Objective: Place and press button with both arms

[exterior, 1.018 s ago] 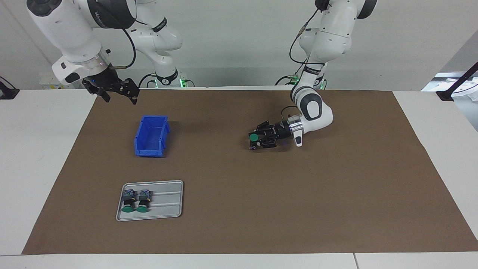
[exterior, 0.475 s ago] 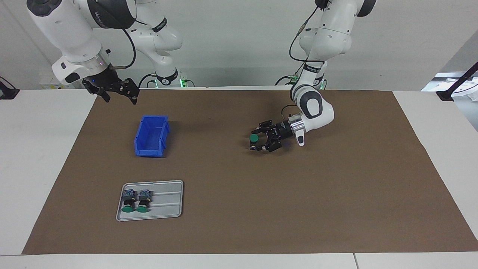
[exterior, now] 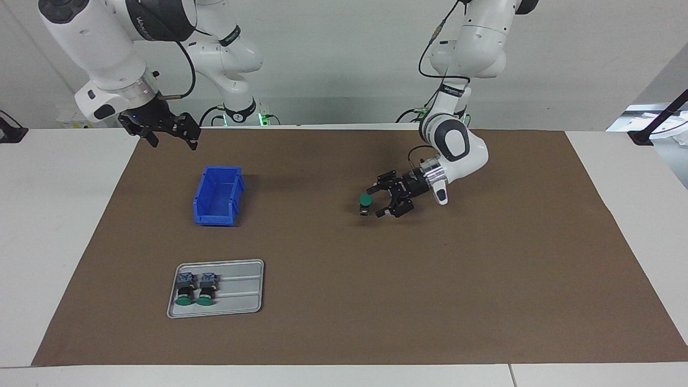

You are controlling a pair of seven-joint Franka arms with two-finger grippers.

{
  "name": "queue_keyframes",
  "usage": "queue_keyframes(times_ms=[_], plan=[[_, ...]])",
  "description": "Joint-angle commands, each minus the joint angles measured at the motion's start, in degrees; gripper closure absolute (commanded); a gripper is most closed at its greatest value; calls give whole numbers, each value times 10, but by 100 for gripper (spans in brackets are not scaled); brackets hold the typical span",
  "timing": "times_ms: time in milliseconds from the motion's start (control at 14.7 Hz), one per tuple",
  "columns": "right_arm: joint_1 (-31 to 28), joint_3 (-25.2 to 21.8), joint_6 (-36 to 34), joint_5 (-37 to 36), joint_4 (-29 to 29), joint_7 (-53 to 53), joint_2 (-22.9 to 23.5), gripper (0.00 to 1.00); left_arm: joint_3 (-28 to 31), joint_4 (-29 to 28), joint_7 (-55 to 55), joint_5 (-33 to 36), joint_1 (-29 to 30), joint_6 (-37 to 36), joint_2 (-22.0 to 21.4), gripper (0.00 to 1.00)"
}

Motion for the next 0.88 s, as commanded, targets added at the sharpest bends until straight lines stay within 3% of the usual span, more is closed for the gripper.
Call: queue_keyframes(times_ms=[0, 204, 814], plan=[[-2, 1, -1, 3, -14, -12, -13, 2, 4, -8, -49, 89, 12, 12, -34, 0], [-2, 1, -1, 3, -14, -12, -13, 2, 5, -5, -89, 172, 29, 13, -52, 0], [-2, 1, -1, 3, -14, -12, -13, 2, 7, 21, -91, 504, 71, 3, -75, 0]])
